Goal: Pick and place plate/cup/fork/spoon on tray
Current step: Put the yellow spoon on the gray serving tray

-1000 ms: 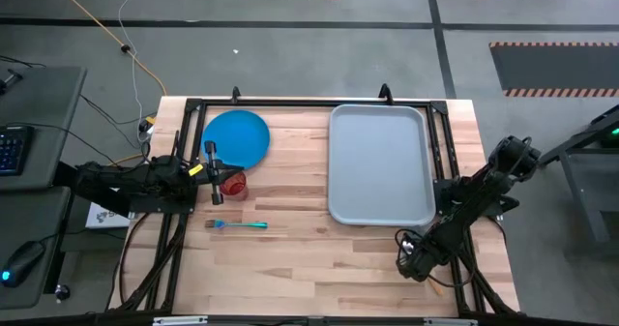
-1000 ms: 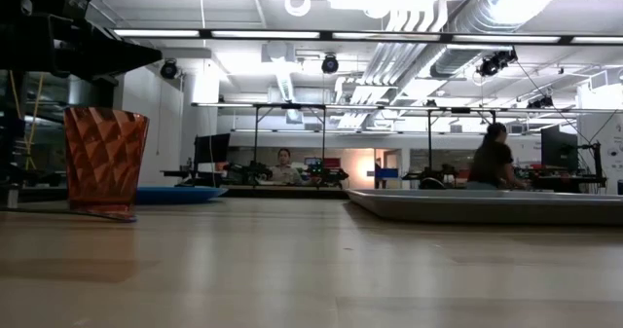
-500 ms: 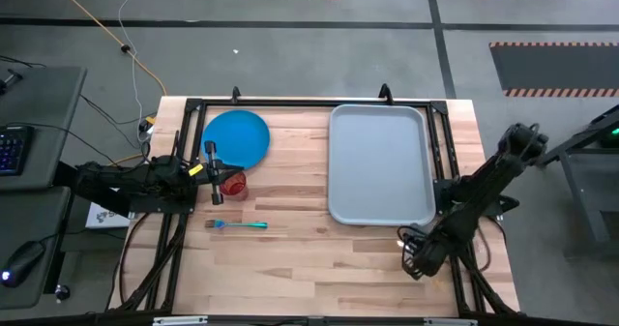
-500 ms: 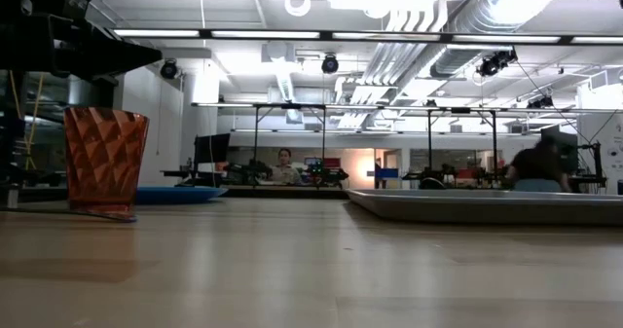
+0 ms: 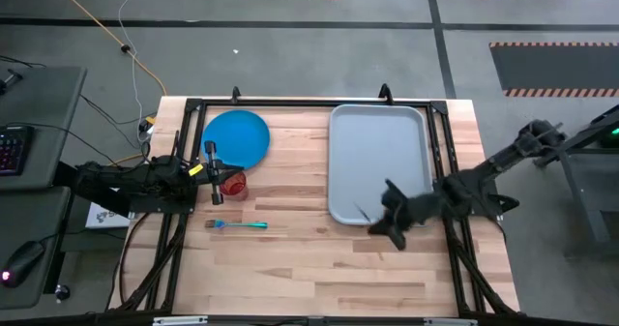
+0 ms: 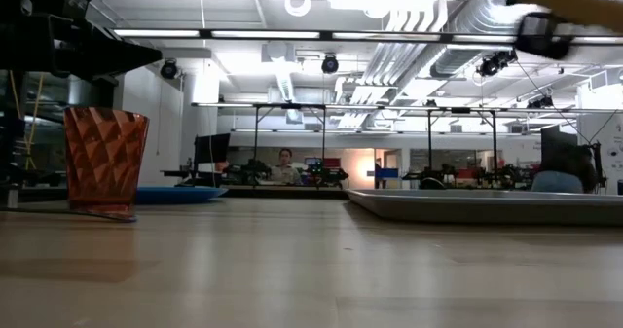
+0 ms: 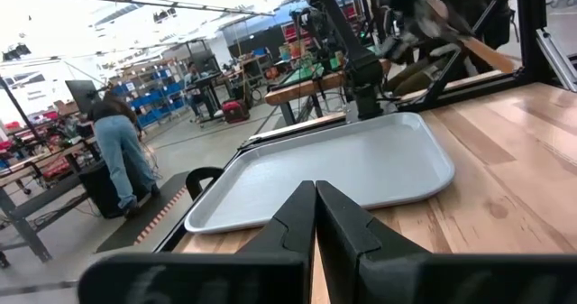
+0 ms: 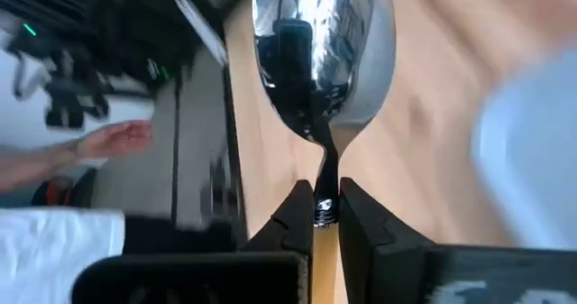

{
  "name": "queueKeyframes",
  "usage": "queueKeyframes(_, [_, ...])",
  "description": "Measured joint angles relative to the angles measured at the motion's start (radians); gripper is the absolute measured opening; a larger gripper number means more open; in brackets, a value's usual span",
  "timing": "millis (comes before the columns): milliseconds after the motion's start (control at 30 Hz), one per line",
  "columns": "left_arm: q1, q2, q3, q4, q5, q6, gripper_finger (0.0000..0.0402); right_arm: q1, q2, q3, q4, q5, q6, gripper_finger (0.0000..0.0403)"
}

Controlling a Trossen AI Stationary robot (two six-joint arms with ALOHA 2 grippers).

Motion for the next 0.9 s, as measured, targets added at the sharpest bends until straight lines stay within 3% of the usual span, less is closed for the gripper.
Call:
queueKeyframes(233, [0.000,0.000,0.000,0.000,0.000,0.000,0.0003,-0.257,0.063,0.000,0.316,-0.130,-0.273,0.0005])
queueKeyframes(400, [0.000,0.000,0.000,0.001,-0.008,0.062,0.0003,-0.383,0.147,0.002,0.558,-0.259,-0.353,0.0005])
queueKeyframes(600, [0.000,0.000,0.000,0.000,-0.016,0.237,0.0003,-0.457,0.255,0.002,0.847,-0.364,-0.340,0.0005])
queueKeyframes(833, [0.000,0.000,0.000,0.010,-0.014,0.224,0.0003,-0.468,0.325,0.002,0.958,-0.373,-0.323,0.0002])
queueKeyframes(900, [0.000,0.000,0.000,0.017,0.046,0.143,0.0003,-0.467,0.338,0.002,0.973,-0.372,-0.316,0.0001])
